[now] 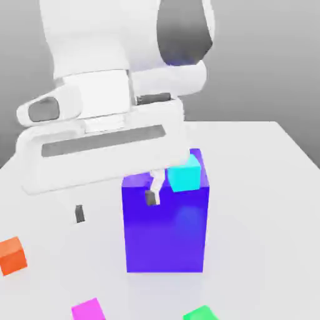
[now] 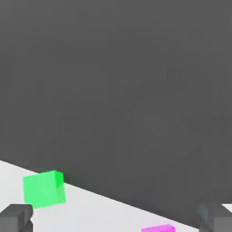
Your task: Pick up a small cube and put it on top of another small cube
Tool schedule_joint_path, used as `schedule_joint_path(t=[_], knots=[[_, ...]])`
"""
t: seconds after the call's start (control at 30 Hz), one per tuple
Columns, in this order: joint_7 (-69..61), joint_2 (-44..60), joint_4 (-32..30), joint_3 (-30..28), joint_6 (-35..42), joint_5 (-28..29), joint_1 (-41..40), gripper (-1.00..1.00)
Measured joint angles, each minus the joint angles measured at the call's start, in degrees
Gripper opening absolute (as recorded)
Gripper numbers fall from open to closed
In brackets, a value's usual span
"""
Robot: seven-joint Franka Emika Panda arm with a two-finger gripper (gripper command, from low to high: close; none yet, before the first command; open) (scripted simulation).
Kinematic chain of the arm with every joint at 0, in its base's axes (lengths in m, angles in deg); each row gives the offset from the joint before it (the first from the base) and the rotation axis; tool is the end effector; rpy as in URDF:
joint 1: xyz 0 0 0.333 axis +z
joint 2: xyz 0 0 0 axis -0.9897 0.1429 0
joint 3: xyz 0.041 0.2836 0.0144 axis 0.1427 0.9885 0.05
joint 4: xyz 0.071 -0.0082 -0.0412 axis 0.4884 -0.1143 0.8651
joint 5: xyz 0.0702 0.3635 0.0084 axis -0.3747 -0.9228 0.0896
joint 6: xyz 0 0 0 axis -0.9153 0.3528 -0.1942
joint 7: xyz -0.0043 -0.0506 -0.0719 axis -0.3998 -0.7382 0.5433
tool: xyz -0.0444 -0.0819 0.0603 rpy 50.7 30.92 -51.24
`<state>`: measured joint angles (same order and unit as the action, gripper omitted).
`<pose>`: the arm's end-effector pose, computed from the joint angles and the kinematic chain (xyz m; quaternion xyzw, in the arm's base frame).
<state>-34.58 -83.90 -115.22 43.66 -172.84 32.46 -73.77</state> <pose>0.5139 -0.0772 0.3278 -0.9684 0.2167 -0.0910 0.0829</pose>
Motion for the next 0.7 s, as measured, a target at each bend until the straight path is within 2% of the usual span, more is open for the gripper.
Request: schedule_joint_path(t=[0.13,0.3,0.43,0.47,0.7], knots=[[-5.1,7.7,-0.1,0.1,-2.6,-0.1,-1.4,0.00],[-9.5,16.5,-0.3,-0.7,-6.3,2.7,-3.0,0.00],[-12.8,24.8,1.3,2.1,-12.0,-0.2,-5.5,0.00],[-13.4,26.5,1.7,3.0,-13.3,-1.0,-6.2,-1.00],[-13.5,26.8,1.7,3.1,-13.4,-1.0,-6.3,-1.00]])
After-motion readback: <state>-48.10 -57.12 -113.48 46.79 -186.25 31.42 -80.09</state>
